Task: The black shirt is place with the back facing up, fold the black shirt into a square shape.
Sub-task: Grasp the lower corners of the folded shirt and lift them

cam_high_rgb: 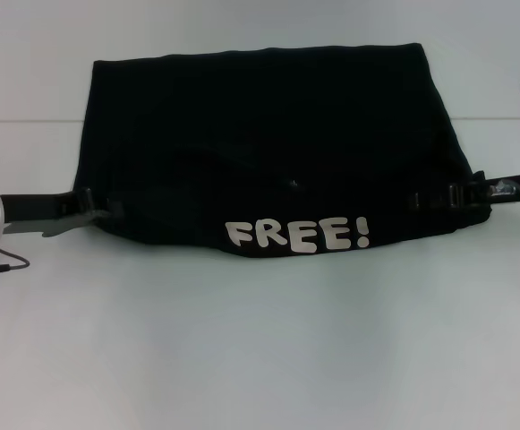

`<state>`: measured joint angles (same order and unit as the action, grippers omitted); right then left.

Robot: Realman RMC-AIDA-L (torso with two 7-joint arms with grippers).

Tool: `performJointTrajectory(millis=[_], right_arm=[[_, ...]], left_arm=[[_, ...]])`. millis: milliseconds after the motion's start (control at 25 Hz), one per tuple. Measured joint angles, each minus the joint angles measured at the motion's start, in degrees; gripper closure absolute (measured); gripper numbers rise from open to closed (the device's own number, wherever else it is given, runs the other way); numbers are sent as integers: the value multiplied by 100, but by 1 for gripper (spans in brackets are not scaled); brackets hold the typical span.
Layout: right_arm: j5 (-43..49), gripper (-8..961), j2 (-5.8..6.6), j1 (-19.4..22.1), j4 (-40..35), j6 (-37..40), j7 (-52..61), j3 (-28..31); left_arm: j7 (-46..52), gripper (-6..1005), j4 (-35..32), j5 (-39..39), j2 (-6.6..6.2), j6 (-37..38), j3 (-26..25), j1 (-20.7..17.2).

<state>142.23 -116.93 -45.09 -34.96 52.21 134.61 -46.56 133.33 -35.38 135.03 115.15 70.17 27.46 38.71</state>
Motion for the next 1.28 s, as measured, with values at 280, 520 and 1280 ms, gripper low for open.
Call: performJointTrajectory(millis=[280,520,1280], right_arm=[[2,69,148,63,-41,299,144,46],[-52,74,254,135,-56,289,352,58],[-96,711,265,61,195,77,266,76]], left_arm=[[0,914,-6,0,-9,-25,-14,9],[-7,911,-4,-35,-11,-31,-12,21],[-37,899,-7,-48,-19,47,7,22]])
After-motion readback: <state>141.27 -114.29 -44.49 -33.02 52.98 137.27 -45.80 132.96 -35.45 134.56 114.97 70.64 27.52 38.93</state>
